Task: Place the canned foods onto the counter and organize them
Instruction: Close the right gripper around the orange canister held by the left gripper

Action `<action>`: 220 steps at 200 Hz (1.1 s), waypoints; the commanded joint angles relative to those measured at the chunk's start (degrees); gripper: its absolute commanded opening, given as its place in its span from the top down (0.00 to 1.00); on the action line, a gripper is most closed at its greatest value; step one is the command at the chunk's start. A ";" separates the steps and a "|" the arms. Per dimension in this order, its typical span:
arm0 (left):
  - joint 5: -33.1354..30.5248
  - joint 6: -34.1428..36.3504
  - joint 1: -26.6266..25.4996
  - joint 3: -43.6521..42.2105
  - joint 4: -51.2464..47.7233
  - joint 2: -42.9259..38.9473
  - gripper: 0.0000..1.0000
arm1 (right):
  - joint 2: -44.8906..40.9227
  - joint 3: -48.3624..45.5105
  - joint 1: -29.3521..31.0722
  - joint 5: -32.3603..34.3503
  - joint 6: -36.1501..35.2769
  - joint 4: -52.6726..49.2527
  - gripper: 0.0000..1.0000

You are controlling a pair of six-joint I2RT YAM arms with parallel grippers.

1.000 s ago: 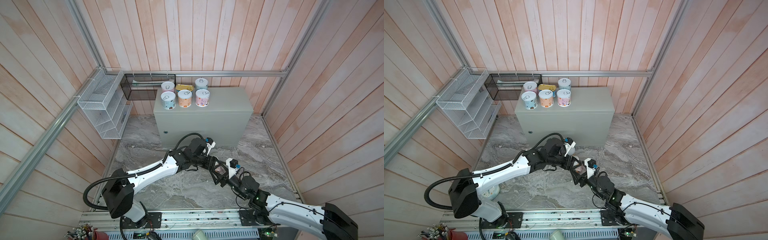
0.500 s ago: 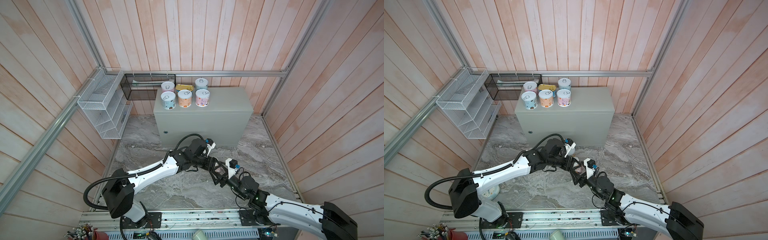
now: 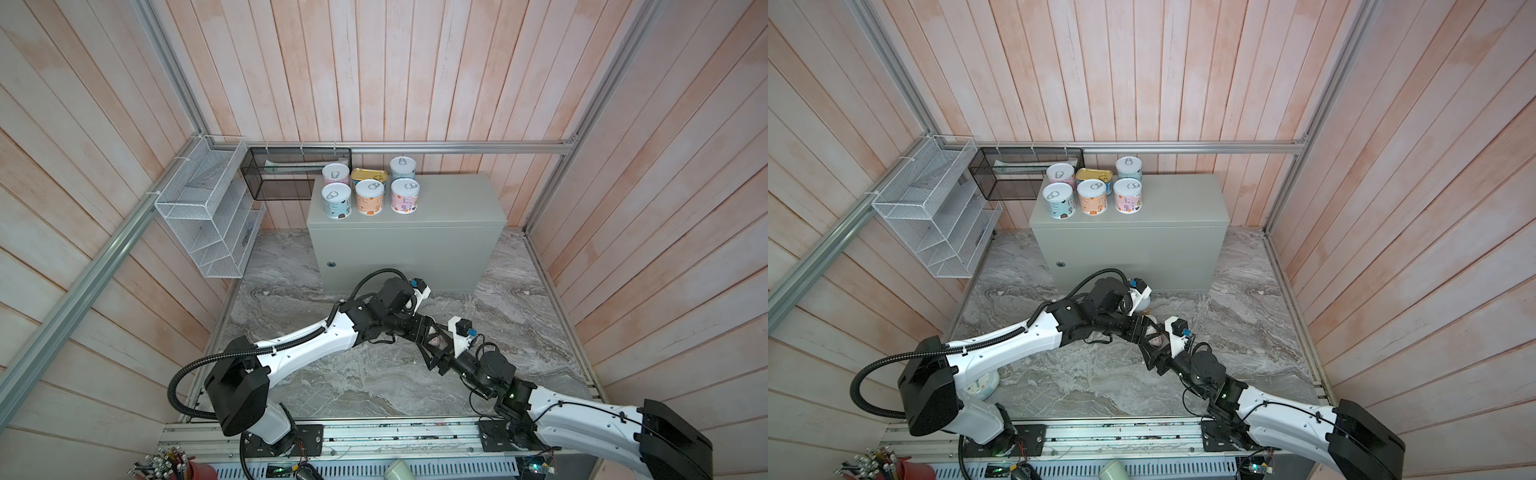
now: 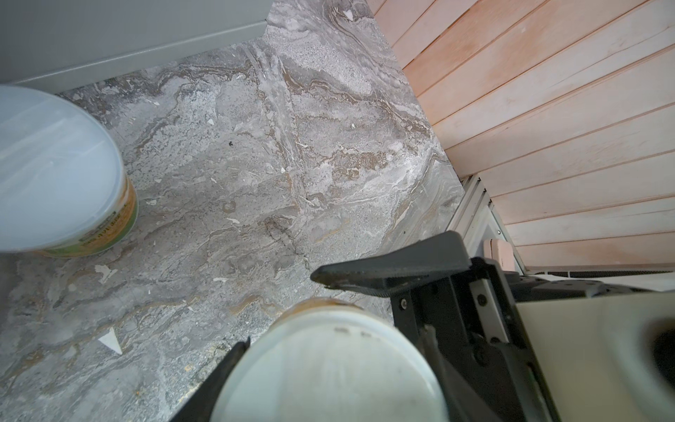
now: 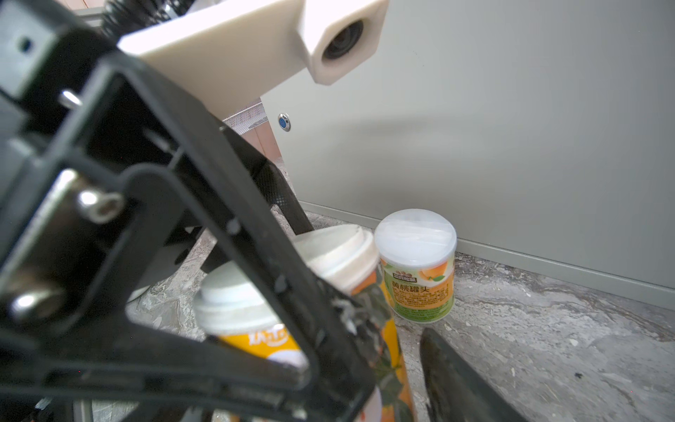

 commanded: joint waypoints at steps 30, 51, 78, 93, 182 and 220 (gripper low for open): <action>5.43 0.64 -0.88 1.33 -2.36 -0.38 0.58 | 1.18 2.09 -1.05 7.25 2.09 2.09 0.30; 5.64 0.51 -0.91 1.18 -2.20 -0.27 0.58 | 1.15 2.18 -1.01 8.00 2.55 1.80 0.32; 5.55 0.41 -0.91 1.18 -1.90 -0.29 0.57 | 0.82 2.09 -1.03 9.12 3.21 1.22 0.36; 5.20 0.46 -0.86 1.18 -2.10 -0.33 0.48 | 0.52 2.01 -1.05 9.72 3.49 0.94 0.38; 3.11 0.69 -0.75 0.35 -2.72 0.10 0.00 | -2.92 1.12 -1.02 11.10 4.47 0.38 0.39; 2.07 0.34 -0.76 -0.30 -2.05 -0.03 0.00 | -3.35 1.12 -1.01 11.36 4.76 -0.37 0.40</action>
